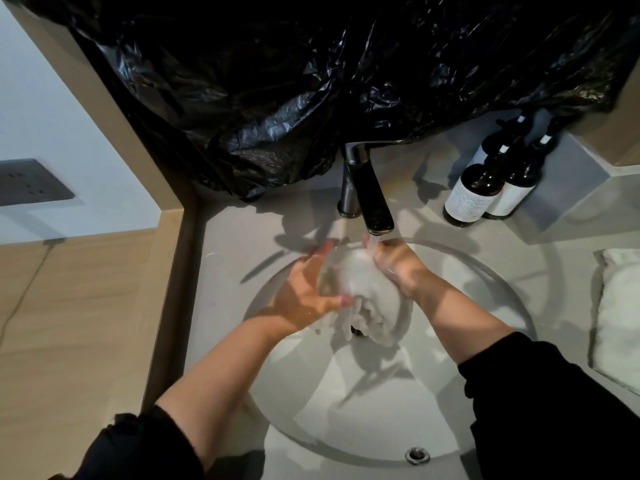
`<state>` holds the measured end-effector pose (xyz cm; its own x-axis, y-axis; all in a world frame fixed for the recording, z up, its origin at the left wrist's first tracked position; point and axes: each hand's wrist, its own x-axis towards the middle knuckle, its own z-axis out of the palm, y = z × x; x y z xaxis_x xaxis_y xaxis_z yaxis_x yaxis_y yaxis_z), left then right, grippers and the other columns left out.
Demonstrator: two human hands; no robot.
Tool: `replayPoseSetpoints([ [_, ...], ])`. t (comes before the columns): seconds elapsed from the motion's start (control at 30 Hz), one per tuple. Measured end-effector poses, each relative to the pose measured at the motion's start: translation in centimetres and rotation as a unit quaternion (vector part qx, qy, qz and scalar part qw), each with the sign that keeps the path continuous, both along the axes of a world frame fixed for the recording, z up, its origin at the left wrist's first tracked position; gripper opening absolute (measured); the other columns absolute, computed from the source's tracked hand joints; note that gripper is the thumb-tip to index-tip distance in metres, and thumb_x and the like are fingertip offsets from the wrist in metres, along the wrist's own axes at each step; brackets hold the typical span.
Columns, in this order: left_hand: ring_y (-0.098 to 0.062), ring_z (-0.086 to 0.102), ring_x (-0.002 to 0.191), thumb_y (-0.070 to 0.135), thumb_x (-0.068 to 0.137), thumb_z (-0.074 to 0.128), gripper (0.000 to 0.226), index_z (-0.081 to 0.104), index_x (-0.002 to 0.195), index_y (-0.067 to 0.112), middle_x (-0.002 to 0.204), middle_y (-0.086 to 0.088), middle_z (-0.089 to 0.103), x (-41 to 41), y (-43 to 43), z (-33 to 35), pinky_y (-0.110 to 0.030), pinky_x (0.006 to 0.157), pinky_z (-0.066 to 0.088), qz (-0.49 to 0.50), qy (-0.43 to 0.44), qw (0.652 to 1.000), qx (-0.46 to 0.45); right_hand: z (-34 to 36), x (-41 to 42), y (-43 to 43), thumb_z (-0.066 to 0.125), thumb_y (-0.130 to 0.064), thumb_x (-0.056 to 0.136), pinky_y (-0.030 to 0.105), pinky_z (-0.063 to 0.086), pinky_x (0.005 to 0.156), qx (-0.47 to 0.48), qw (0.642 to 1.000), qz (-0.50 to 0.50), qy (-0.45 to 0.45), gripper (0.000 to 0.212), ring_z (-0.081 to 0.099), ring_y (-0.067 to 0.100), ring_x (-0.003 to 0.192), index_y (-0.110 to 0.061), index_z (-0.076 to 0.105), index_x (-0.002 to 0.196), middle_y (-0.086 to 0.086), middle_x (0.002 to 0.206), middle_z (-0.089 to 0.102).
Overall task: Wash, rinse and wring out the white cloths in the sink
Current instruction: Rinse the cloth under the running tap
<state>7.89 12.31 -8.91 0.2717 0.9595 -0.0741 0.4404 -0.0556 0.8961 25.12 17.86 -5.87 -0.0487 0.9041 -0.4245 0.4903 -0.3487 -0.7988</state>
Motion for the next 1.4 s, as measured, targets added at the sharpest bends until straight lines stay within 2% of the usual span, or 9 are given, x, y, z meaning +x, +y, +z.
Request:
replayPoseSetpoints([
  [0.1, -0.017, 0.034, 0.138, 0.054, 0.056, 0.086, 0.126, 0.006, 0.152, 0.037, 0.152, 0.0, 0.033, 1.5, 0.2, 0.1, -0.041, 0.115, 0.031, -0.076, 0.048, 0.995, -0.046, 0.6, 0.2, 0.1, 0.035, -0.029, 0.102, 0.027, 0.043, 0.066, 0.012, 1.0, -0.01, 0.022, 0.029, 0.05, 0.022, 0.082, -0.014, 0.051, 0.083, 0.01, 0.095, 0.052],
  [0.3, -0.012, 0.054, 0.098, 0.029, 0.064, 0.088, 0.076, 0.05, 0.13, 0.02, 0.107, 0.01, 0.057, 3.9, 1.0, 0.6, -0.017, 0.08, 0.042, 0.065, 0.016, 0.997, -0.04, -0.4, 0.8, -0.3, 0.032, -0.043, 0.102, 0.032, 0.043, 0.069, -0.028, 0.969, -0.189, 0.157, 0.052, 0.051, 0.02, 0.063, -0.01, 0.055, 0.068, 0.006, 0.066, 0.056],
  [0.47, -0.034, 0.066, 0.1, 0.039, 0.062, 0.084, 0.062, 0.064, 0.11, 0.006, 0.104, -0.016, 0.07, 2.6, 0.7, -0.4, -0.045, 0.095, 0.051, 0.098, -0.292, 0.937, -0.164, -3.8, 4.4, -2.1, 0.024, -0.043, 0.103, 0.03, 0.04, 0.067, -0.076, 0.913, -0.273, 0.292, 0.052, 0.055, 0.02, 0.08, -0.011, 0.063, 0.092, 0.007, 0.094, 0.065],
  [0.6, -0.036, 0.065, 0.104, 0.054, 0.074, 0.073, 0.067, 0.062, 0.117, 0.003, 0.11, -0.022, 0.068, 2.1, 0.5, -0.9, -0.048, 0.095, 0.051, 0.121, -0.373, 0.89, -0.232, -6.5, 4.0, -4.8, 0.024, -0.065, 0.094, 0.043, 0.047, 0.085, -0.258, 0.879, -0.186, 0.356, 0.075, 0.067, 0.03, 0.09, -0.007, 0.059, 0.125, 0.014, 0.107, 0.069],
  [0.83, -0.037, 0.064, 0.1, 0.07, 0.068, 0.07, 0.059, 0.068, 0.104, 0.023, 0.11, -0.015, 0.069, 0.3, 0.0, -1.1, -0.051, 0.097, 0.046, 0.284, -0.252, 0.85, -0.365, -5.5, 7.9, -4.0, 0.096, -0.034, 0.042, 0.042, 0.057, 0.07, -0.219, 0.853, -0.111, 0.461, 0.089, 0.07, 0.028, 0.078, -0.012, 0.062, 0.121, 0.013, 0.1, 0.07],
  [1.0, -0.041, 0.05, 0.122, 0.082, 0.042, 0.074, 0.111, 0.054, 0.132, 0.02, 0.137, -0.015, 0.052, 0.3, -0.4, -0.9, -0.054, 0.107, 0.036, 0.272, -0.193, 0.853, -0.402, -4.6, 7.4, -2.1, 0.06, -0.025, 0.092, 0.026, 0.056, 0.059, -0.152, 0.93, -0.116, 0.314, 0.031, 0.07, 0.014, 0.07, -0.012, 0.063, 0.119, 0.004, 0.089, 0.071],
  [1.17, -0.038, 0.04, 0.134, 0.078, 0.055, 0.069, 0.11, 0.044, 0.141, 0.013, 0.147, -0.014, 0.042, 0.5, -0.8, -0.1, -0.051, 0.114, 0.026, 0.203, -0.175, 0.858, -0.438, -3.7, 6.3, -1.3, 0.051, -0.046, 0.092, 0.038, 0.051, 0.086, -0.149, 0.888, -0.153, 0.407, 0.042, 0.067, 0.024, 0.091, -0.012, 0.071, 0.104, 0.01, 0.1, 0.07],
  [1.3, -0.034, 0.063, 0.1, 0.076, 0.065, 0.066, 0.079, 0.07, 0.103, 0.007, 0.102, -0.017, 0.069, 0.3, -0.6, -1.2, -0.048, 0.105, 0.04, 0.197, -0.268, 0.821, -0.463, -4.7, 4.0, -1.3, 0.048, -0.048, 0.094, 0.032, 0.05, 0.071, -0.117, 0.922, -0.152, 0.335, 0.038, 0.063, 0.023, 0.084, -0.016, 0.068, 0.1, 0.006, 0.087, 0.068],
  [1.4, -0.03, 0.064, 0.1, 0.07, 0.077, 0.061, 0.065, 0.068, 0.107, 0.012, 0.102, -0.011, 0.07, 1.1, -0.1, -0.7, -0.042, 0.098, 0.046, 0.177, -0.201, 0.868, -0.418, -4.5, 1.7, -1.9, 0.045, -0.048, 0.094, 0.032, 0.052, 0.074, -0.104, 0.891, -0.144, 0.418, 0.044, 0.064, 0.024, 0.085, -0.009, 0.064, 0.103, 0.012, 0.09, 0.067],
])
